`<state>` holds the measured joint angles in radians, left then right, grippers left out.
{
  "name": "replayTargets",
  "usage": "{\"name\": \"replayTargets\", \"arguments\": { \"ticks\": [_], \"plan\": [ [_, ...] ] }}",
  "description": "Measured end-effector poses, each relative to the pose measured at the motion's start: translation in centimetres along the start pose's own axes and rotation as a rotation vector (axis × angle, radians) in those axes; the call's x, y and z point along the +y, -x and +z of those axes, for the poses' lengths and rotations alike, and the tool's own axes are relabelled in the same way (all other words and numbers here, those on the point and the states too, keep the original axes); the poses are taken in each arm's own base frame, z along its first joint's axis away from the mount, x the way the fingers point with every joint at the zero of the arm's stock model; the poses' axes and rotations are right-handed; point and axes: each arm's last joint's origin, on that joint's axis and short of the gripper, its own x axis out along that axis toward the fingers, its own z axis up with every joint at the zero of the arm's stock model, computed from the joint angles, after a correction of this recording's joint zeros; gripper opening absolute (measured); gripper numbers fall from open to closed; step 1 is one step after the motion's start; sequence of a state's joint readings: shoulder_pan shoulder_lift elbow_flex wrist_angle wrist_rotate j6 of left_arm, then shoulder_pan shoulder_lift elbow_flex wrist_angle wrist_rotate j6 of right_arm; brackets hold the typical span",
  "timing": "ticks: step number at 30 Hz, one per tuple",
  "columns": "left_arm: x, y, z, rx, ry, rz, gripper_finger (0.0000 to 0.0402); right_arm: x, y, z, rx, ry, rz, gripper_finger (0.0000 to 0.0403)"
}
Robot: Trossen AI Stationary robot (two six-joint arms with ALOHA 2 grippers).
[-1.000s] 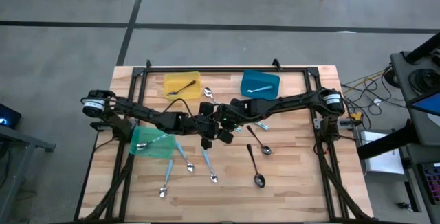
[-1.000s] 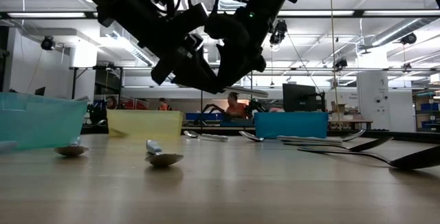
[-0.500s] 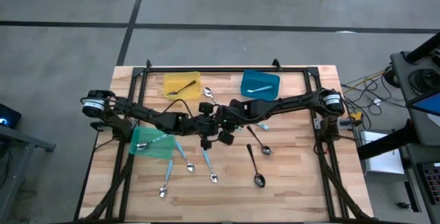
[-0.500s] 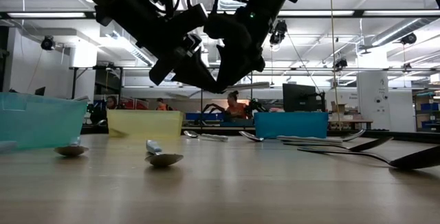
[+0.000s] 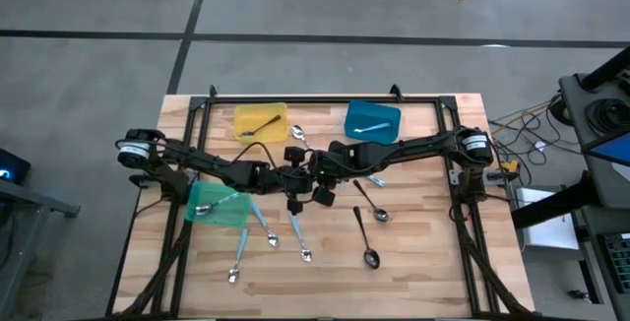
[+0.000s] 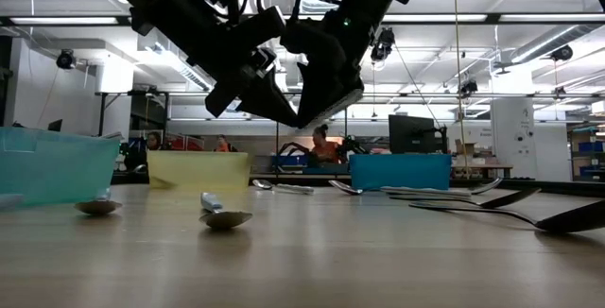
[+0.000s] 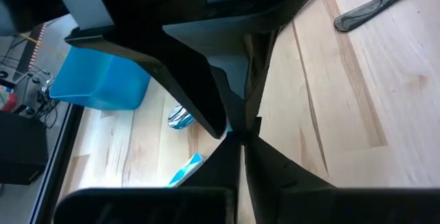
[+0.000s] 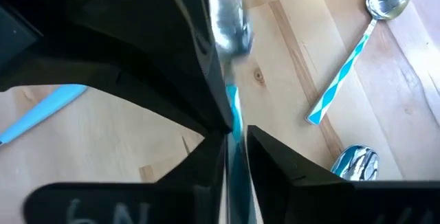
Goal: Sort silverware by color (type)
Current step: Put the blue patterned spoon into the green bin
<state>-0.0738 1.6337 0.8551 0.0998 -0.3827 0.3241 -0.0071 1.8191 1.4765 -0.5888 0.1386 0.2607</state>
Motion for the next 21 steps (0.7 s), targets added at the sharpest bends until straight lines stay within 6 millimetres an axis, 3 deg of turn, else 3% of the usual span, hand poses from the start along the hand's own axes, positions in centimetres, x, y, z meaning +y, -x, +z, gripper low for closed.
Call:
{"name": "replayTargets", "arguments": {
  "ticks": [10, 15, 21],
  "plan": [
    [-0.2, 0.0, -0.6, 0.057, -0.005, -0.025, 0.0001, 0.0, 0.0, -0.1, 0.007, 0.000, 0.013, 0.0149],
    [-0.7, 0.0, -1.0, 0.055, -0.011, -0.137, 0.0001, 0.0, 0.5, -0.7, 0.072, 0.019, -0.003, 0.0156],
    [-0.8, 0.0, -1.2, 0.051, 0.033, -0.152, 0.0001, 0.3, 2.4, -1.5, 0.085, 0.075, -0.008, 0.0148]
  ]
}}
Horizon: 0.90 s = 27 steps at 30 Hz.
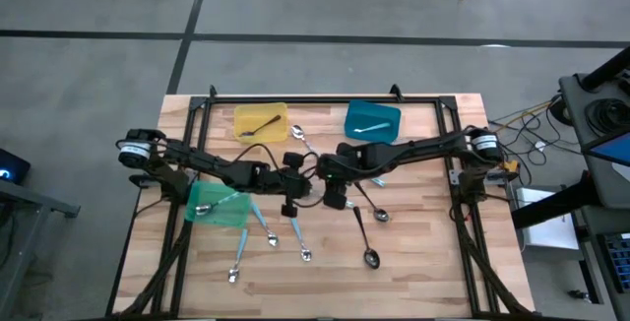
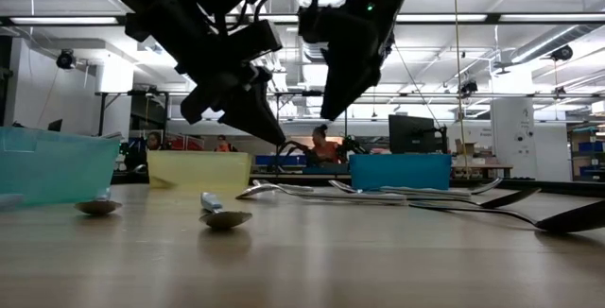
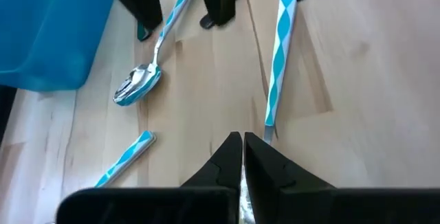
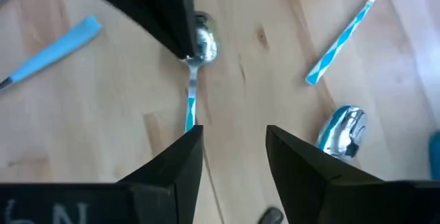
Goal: Sort silverware by color (type)
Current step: Put the blue patterned spoon into the green bin
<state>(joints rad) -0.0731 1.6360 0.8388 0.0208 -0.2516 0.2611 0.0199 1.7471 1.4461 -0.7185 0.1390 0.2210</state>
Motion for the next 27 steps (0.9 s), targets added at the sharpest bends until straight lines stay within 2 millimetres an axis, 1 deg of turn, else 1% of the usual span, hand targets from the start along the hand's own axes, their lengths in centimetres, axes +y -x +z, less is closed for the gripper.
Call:
{"name": "replayTargets", "arguments": {
  "ticks": [6, 9, 12, 17, 23, 27],
  "plan": [
    [0.0, 0.0, 0.2, -0.018, 0.037, 0.002, 0.0000, 0.4, 2.2, -1.0, -0.088, 0.022, -0.102, 0.0142],
    [0.0, 0.0, 0.3, -0.043, 0.048, -0.029, 0.0001, 0.4, 3.1, -1.6, -0.151, 0.023, -0.095, 0.0141],
    [-0.1, 0.0, 0.4, -0.062, 0.054, -0.047, 0.0010, 0.3, 3.9, -2.5, -0.205, 0.047, -0.082, 0.0141],
    [-0.1, 0.0, 0.3, -0.060, 0.071, -0.048, 0.0044, -0.1, 4.7, -4.0, -0.325, 0.069, -0.059, 0.0141],
    [-0.4, -0.2, -0.4, -0.067, 0.098, -0.045, 0.0107, -0.7, 4.7, -6.3, -0.483, 0.032, -0.026, 0.0141],
    [-0.6, -0.3, -1.1, -0.084, 0.126, -0.036, 0.0138, -1.1, 4.5, -7.6, -0.537, 0.010, -0.012, 0.0141]
  ]
}}
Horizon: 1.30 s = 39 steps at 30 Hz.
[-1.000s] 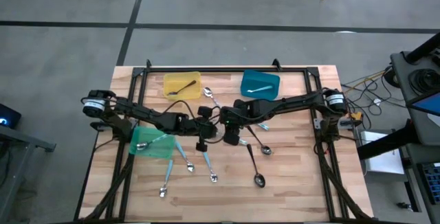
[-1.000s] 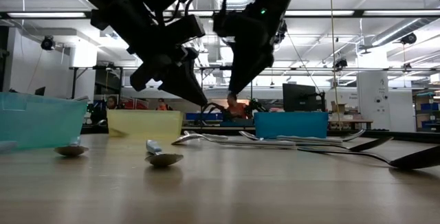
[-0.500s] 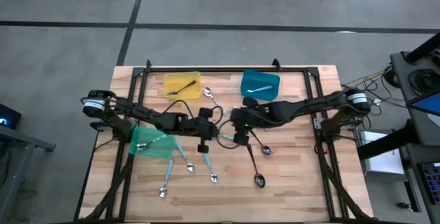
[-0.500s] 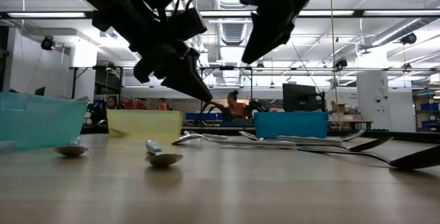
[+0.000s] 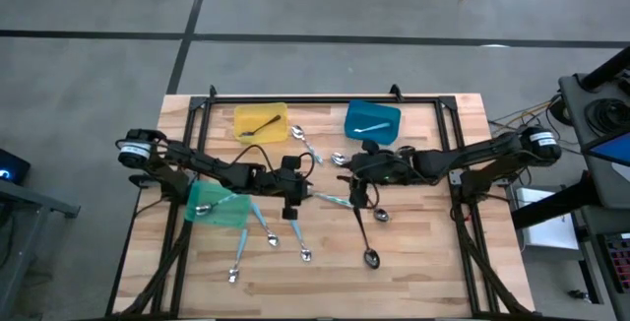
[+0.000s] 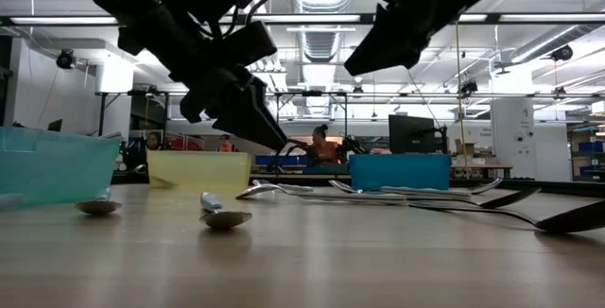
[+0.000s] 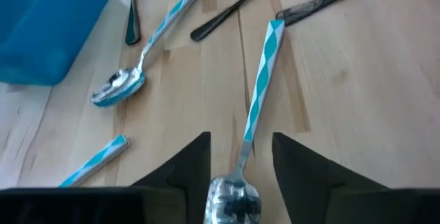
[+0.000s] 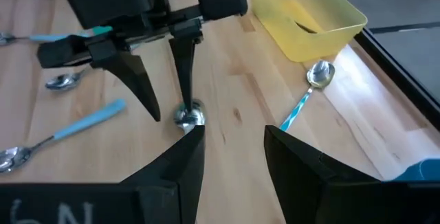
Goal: Sort silverware by color (type)
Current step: Put the blue patterned spoon into the green bin
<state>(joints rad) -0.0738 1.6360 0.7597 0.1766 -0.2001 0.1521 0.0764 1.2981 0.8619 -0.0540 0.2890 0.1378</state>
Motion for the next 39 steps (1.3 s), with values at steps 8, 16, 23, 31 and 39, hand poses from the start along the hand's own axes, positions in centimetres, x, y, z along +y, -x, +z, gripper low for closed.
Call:
{"name": "replayTargets", "arguments": {
  "ticks": [8, 16, 23, 31, 39],
  "plan": [
    [0.0, 0.0, -0.6, 0.010, 0.012, 0.002, 0.0151, -0.3, -0.1, -1.0, -0.008, -0.026, -0.006, 0.0141],
    [-0.1, -0.3, -1.1, -0.069, 0.042, 0.016, 0.0151, -0.4, -0.4, -1.0, -0.015, -0.034, -0.010, 0.0141],
    [-0.7, -2.5, -2.4, 0.020, 0.015, 0.026, 0.0151, -0.5, -0.4, -0.9, -0.025, -0.039, -0.012, 0.0141],
    [-1.1, -4.2, -3.1, 0.097, 0.005, 0.041, 0.0151, -0.6, -0.4, -0.8, -0.032, -0.045, -0.013, 0.0141],
    [-1.0, -4.3, -3.3, 0.114, 0.010, 0.066, 0.0143, -0.5, -0.4, -0.8, -0.031, -0.055, -0.012, 0.0141]
  ]
}}
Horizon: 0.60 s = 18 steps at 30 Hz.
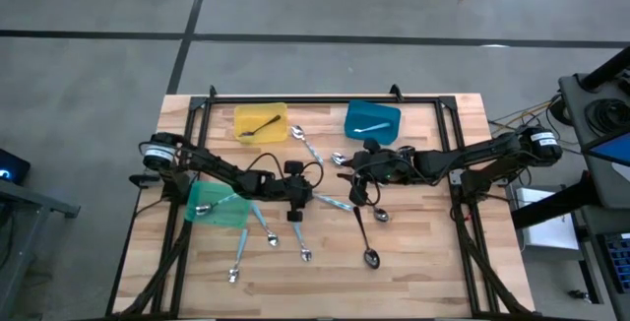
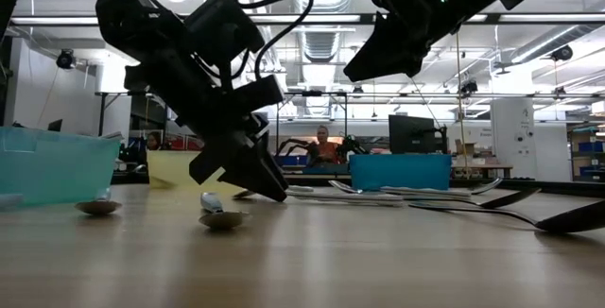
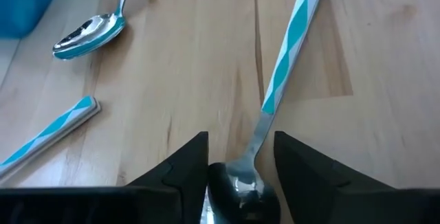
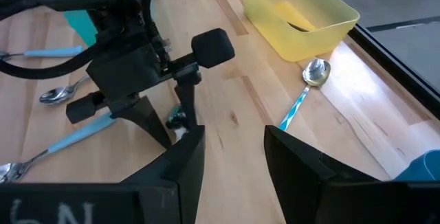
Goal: Sort silverware by color (type)
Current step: Put the blue patterned spoon into the green bin
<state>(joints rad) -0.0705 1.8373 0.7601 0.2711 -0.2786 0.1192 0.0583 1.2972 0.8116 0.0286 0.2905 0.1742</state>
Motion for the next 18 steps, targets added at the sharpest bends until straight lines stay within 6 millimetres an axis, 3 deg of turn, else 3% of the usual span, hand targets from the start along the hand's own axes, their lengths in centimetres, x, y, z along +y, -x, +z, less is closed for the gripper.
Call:
{"name": "replayTargets", "arguments": {
  "ticks": [13, 18],
  "plan": [
    [0.13, -0.02, -0.36, 0.034, 0.003, 0.015, 0.0016, 0.00, 0.00, 0.00, 0.000, -0.008, 0.000, 0.0141],
    [0.31, 0.69, -0.08, 0.028, 0.019, -0.025, 0.0011, 0.01, 0.00, 0.07, -0.007, -0.012, 0.001, 0.0141]
  ]
}}
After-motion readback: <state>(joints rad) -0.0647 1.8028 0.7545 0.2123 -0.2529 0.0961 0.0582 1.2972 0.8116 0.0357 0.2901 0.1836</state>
